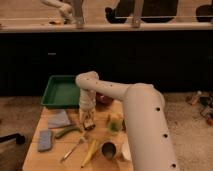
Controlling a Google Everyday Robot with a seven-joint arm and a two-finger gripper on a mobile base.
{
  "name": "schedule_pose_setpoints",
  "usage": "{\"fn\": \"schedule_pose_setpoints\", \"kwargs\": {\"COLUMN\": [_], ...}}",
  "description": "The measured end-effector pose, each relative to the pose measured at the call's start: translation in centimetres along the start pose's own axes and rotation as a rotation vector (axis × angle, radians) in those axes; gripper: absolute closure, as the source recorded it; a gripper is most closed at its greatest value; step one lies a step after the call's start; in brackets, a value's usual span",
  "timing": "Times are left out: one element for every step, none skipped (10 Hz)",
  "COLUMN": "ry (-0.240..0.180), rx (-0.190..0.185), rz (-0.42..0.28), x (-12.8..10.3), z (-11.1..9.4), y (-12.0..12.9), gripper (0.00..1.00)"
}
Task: Place eraser in table surface
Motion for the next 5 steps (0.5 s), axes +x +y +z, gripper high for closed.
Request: {"fn": "schedule_pose_setpoints", "kwargs": {"ry": [0.005, 0.011, 0.012, 0.018, 0.021], "rx": [-0.014, -0.03, -0.038, -0.047, -0.056], "rz": [0.007, 0.012, 0.02, 0.028, 0.033], "x": [-0.02, -0.01, -0.01, -0.04, -0.11], "z": [0.17, 0.43, 0.32, 0.4, 0.39], "y": [-0.09, -0.22, -0.44, -0.55, -0.53], "gripper": [1.0, 0.98, 0.9, 0.78, 0.69]}}
